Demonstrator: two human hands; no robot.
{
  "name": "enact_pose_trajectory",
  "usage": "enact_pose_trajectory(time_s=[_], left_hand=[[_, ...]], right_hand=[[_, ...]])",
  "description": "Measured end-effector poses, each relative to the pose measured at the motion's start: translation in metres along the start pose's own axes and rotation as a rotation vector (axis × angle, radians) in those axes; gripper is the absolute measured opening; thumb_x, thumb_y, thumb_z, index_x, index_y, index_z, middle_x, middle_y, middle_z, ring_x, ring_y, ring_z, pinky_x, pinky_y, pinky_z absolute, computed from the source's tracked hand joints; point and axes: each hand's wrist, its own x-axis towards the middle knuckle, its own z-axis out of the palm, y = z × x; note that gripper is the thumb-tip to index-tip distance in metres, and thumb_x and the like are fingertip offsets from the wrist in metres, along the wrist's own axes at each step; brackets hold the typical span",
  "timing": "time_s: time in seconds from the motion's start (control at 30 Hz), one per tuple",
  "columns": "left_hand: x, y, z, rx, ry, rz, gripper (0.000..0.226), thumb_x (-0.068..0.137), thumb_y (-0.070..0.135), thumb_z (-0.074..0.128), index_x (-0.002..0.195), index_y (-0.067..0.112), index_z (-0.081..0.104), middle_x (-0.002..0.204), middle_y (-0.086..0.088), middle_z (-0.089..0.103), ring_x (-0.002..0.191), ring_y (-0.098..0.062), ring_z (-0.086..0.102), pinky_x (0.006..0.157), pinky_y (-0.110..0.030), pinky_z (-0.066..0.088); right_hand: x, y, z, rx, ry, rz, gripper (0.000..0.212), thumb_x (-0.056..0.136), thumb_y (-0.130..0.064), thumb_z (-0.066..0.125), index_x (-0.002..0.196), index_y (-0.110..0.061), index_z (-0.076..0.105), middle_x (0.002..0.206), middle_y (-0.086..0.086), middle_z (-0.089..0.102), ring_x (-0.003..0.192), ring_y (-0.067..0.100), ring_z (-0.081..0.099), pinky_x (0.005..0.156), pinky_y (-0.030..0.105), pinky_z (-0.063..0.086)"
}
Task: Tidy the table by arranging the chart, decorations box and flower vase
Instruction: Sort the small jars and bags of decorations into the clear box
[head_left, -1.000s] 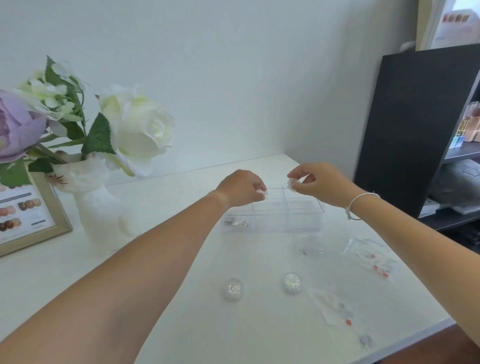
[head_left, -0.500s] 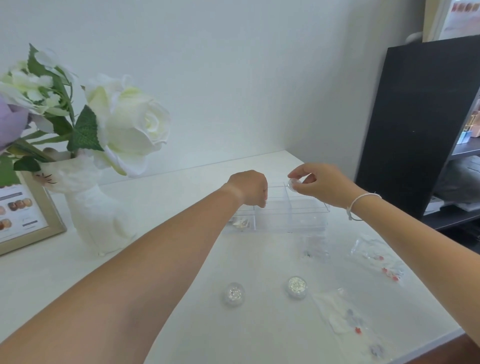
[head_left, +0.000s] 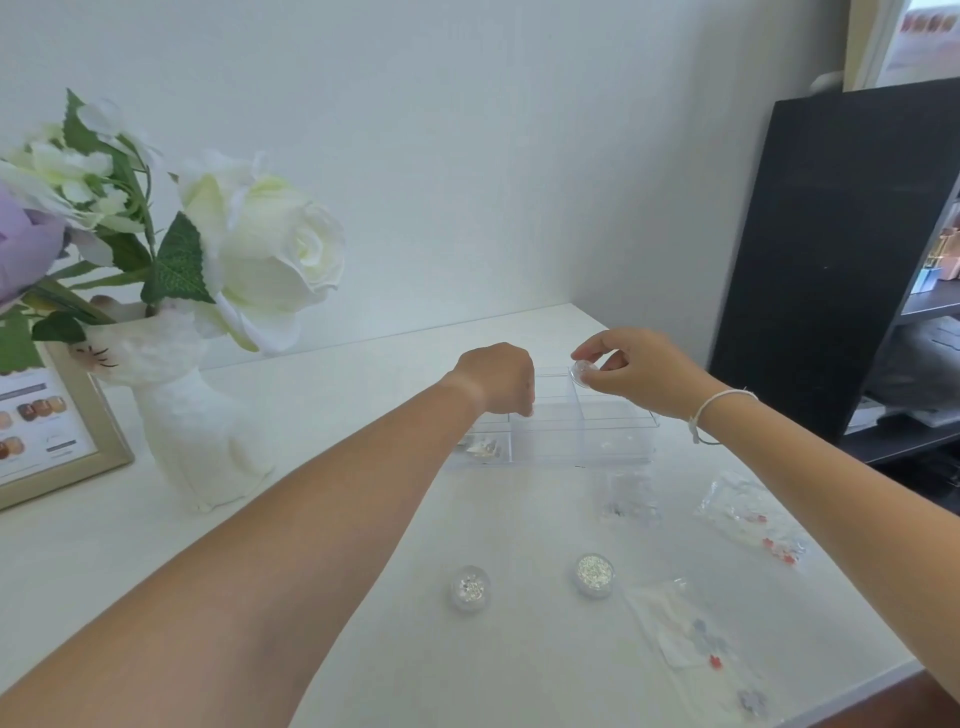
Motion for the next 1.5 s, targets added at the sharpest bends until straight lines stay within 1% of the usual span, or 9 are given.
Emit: enact_pose_trajectory(time_s=[0.2, 0.33, 0.43, 0.6, 0.73, 0.87, 1.1, 1.37, 1.5], left_hand=[[-0.009, -0.011, -0.005, -0.118, 0.115, 0.043, 0.022, 0.085, 0.025, 0.058, 0.106, 0.021, 0.067, 0.119, 0.005, 0.06, 0.11, -0.015, 0.052, 0.081, -0.026, 0.038], [-0.021, -0.034, -0.006, -0.265, 0.216, 0.028, 0.019, 0.085, 0.024, 0.058, 0.1, 0.024, 0.069, 0.115, 0.005, 0.062, 0.105, -0.014, 0.053, 0.086, -0.029, 0.043], [-0.031, -0.055, -0.001, -0.325, 0.272, -0.004, 0.02, 0.084, 0.024, 0.059, 0.101, 0.026, 0.068, 0.115, 0.006, 0.062, 0.101, -0.013, 0.05, 0.085, -0.028, 0.042], [-0.046, -0.082, 0.01, -0.416, 0.217, -0.03, 0.036, 0.082, 0.039, 0.064, 0.116, 0.029, 0.062, 0.131, 0.009, 0.054, 0.125, -0.012, 0.043, 0.096, -0.022, 0.031], [-0.052, -0.092, 0.016, -0.436, 0.151, -0.072, 0.053, 0.08, 0.047, 0.064, 0.128, 0.028, 0.053, 0.143, 0.01, 0.043, 0.133, -0.009, 0.036, 0.1, -0.019, 0.023], [-0.054, -0.095, 0.019, -0.466, 0.145, -0.075, 0.06, 0.078, 0.051, 0.064, 0.13, 0.025, 0.051, 0.144, 0.011, 0.043, 0.134, -0.006, 0.036, 0.102, -0.018, 0.023], [-0.056, -0.095, 0.022, -0.492, 0.151, -0.072, 0.06, 0.079, 0.051, 0.062, 0.132, 0.024, 0.049, 0.144, 0.012, 0.043, 0.134, -0.003, 0.036, 0.103, -0.016, 0.022], [-0.057, -0.095, 0.024, -0.537, 0.158, -0.081, 0.06, 0.08, 0.049, 0.063, 0.133, 0.024, 0.05, 0.144, 0.012, 0.044, 0.132, -0.003, 0.038, 0.102, -0.016, 0.023], [-0.058, -0.093, 0.024, -0.555, 0.164, -0.088, 0.059, 0.08, 0.048, 0.063, 0.132, 0.024, 0.05, 0.143, 0.012, 0.045, 0.13, -0.005, 0.041, 0.103, -0.018, 0.027]], right_hand=[[0.006, -0.001, 0.005, 0.008, -0.005, -0.015, 0.005, 0.085, -0.024, 0.062, 0.089, -0.026, 0.064, 0.049, -0.04, 0.053, 0.042, -0.009, 0.048, 0.039, 0.001, 0.031], [0.012, -0.001, 0.012, 0.017, -0.006, -0.028, 0.005, 0.083, -0.026, 0.064, 0.085, -0.03, 0.064, 0.056, -0.036, 0.057, 0.046, -0.009, 0.048, 0.044, 0.0, 0.034], [0.017, -0.001, 0.019, -0.033, -0.022, -0.04, 0.005, 0.082, -0.029, 0.063, 0.084, -0.034, 0.063, 0.078, -0.023, 0.06, 0.058, -0.002, 0.053, 0.056, 0.007, 0.039], [0.026, 0.0, 0.028, -0.173, -0.085, -0.025, 0.006, 0.082, -0.027, 0.061, 0.087, -0.029, 0.064, 0.093, -0.013, 0.062, 0.072, 0.002, 0.051, 0.069, 0.018, 0.041], [0.03, -0.002, 0.033, -0.316, -0.146, 0.012, 0.01, 0.082, -0.024, 0.058, 0.09, -0.025, 0.064, 0.103, -0.006, 0.066, 0.095, 0.015, 0.054, 0.091, 0.03, 0.039], [0.034, -0.004, 0.038, -0.479, -0.174, 0.021, 0.012, 0.082, -0.022, 0.056, 0.091, -0.023, 0.064, 0.106, -0.007, 0.066, 0.104, 0.017, 0.054, 0.084, 0.028, 0.029], [0.042, -0.011, 0.044, -0.641, -0.248, 0.057, 0.01, 0.079, -0.018, 0.055, 0.086, -0.021, 0.061, 0.1, -0.002, 0.069, 0.096, 0.019, 0.058, 0.089, 0.033, 0.031], [0.043, -0.014, 0.046, -0.706, -0.278, 0.064, 0.015, 0.078, -0.02, 0.058, 0.09, -0.02, 0.067, 0.098, -0.001, 0.072, 0.095, 0.019, 0.062, 0.088, 0.034, 0.034], [0.037, -0.011, 0.043, -0.644, -0.202, 0.023, 0.015, 0.082, -0.023, 0.053, 0.089, -0.021, 0.066, 0.1, -0.004, 0.071, 0.095, 0.018, 0.059, 0.086, 0.031, 0.032]])
